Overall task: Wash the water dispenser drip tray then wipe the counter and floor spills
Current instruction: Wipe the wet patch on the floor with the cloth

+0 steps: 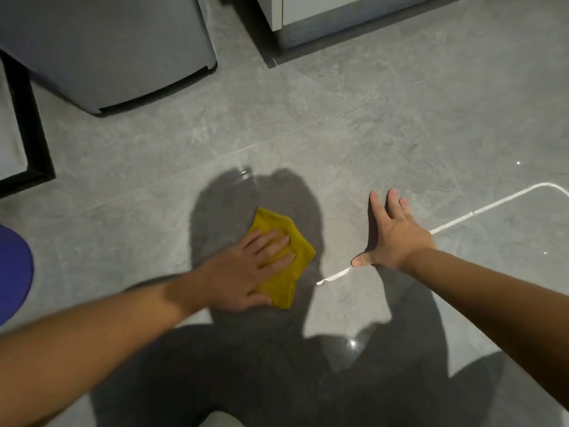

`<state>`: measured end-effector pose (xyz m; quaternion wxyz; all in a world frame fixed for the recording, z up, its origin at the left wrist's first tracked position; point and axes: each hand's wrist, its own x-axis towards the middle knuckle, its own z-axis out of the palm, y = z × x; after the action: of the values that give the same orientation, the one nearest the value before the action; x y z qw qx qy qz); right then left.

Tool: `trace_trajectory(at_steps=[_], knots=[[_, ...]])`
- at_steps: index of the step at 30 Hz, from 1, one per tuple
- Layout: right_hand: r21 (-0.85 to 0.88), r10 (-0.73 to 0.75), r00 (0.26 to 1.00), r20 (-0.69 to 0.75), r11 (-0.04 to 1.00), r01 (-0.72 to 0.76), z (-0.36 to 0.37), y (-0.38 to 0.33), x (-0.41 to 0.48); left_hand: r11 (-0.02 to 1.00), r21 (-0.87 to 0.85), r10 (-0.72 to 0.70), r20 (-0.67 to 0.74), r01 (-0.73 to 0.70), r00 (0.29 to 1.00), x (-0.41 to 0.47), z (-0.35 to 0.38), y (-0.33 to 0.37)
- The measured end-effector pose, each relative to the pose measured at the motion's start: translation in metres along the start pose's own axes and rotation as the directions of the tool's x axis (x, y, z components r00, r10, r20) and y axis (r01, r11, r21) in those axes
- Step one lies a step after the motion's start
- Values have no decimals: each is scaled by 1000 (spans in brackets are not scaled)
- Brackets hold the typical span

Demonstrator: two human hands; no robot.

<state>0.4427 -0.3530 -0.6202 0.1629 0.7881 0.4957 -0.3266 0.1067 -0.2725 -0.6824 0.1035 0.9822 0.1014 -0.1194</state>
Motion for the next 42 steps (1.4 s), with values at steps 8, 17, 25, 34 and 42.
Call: trace_trajectory(at_steps=[8,17,25,34,42], knots=[[538,-41,988,-148,835,116,-8,51,2,707,-286,-636,143,647,758,-12,33,175],[415,131,983,-129,907,-67,51,95,-53,571,-403,-744,114,715,658,133,-18,78],[499,256,959,-121,851,-165,44,114,-51,918,-93,-363,193,385,912,213,-77,-92],[551,299,931,-212,823,-139,45,121,-57,966,-75,253,119,-246,960,144,-34,75],[731,364,927,-89,656,-188,60,66,-82,997,-75,-25,19,26,1000,99,-33,146]])
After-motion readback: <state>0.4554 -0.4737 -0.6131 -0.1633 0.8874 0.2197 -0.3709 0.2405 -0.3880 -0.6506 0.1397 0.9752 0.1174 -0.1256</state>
